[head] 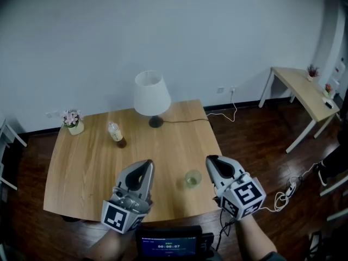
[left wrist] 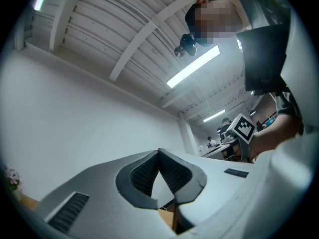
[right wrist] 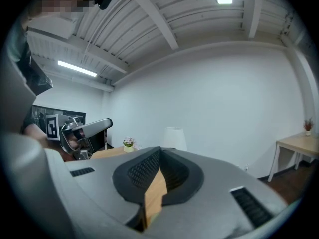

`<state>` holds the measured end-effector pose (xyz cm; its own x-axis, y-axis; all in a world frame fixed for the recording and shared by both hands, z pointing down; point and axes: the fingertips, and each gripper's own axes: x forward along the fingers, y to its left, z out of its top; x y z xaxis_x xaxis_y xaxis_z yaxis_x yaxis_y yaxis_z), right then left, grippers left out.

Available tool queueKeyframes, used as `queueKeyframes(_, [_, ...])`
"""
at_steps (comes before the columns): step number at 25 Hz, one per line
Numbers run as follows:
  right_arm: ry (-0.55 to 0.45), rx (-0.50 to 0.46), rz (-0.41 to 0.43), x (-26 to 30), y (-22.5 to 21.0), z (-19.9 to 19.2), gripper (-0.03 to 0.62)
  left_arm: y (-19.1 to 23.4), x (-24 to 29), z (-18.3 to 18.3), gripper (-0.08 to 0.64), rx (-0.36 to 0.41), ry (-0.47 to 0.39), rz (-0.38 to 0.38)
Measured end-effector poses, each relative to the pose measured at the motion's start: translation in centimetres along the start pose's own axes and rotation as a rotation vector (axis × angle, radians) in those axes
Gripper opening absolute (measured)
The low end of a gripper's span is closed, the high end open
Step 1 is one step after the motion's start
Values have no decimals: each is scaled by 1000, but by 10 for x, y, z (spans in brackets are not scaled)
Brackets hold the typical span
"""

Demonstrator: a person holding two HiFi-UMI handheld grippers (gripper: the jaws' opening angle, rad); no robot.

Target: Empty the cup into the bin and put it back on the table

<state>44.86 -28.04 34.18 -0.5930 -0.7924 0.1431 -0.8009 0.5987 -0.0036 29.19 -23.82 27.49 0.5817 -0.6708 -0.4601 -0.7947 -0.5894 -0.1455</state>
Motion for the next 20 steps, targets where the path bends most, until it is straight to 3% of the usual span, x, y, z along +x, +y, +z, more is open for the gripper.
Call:
queueKeyframes(3, [50,21,19,14,-1,-18,0,6,3,-16,0,-21,26,2])
queueKeyframes(6, [111,32,27,26,-4,-38,2,9,3,-39,0,-92,86,-5])
queueKeyframes(8, [157,39,33,32,-6,-53,104,10,3,-54,0,-118,129,-5])
queueKeyframes(12, [229,48,43,43,-9,-86,114,14,-1,-82,0,-116,193,21])
queueKeyframes(15, [294,68,71,51,-10,-118,225,17,-4,-102,0,-111,220,41])
queueKeyframes(20, [402,92,92,61,-9,-174,329,10,-10,-140,2,-111,278,3])
